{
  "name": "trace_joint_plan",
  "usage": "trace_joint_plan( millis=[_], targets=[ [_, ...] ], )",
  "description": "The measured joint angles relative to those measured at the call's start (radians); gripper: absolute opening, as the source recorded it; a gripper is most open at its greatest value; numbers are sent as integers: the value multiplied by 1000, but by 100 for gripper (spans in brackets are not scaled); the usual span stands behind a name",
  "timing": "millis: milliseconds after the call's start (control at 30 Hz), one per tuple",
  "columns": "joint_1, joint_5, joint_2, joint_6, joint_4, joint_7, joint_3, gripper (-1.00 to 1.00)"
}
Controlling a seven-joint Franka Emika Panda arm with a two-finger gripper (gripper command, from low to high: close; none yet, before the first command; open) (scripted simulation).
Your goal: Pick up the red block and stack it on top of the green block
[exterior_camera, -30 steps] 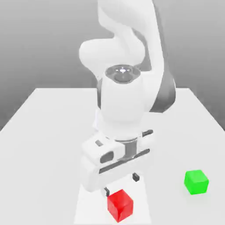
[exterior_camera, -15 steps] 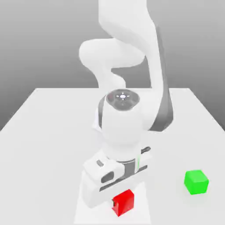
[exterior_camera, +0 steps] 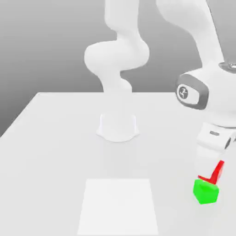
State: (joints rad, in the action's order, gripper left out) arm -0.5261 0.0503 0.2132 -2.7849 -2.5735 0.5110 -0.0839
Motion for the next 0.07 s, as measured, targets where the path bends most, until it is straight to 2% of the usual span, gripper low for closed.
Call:
trace_joint_plan(
  millis=[67],
  targets=[
    [0, 0, 0, 0, 0, 0, 0, 100]
  ],
)
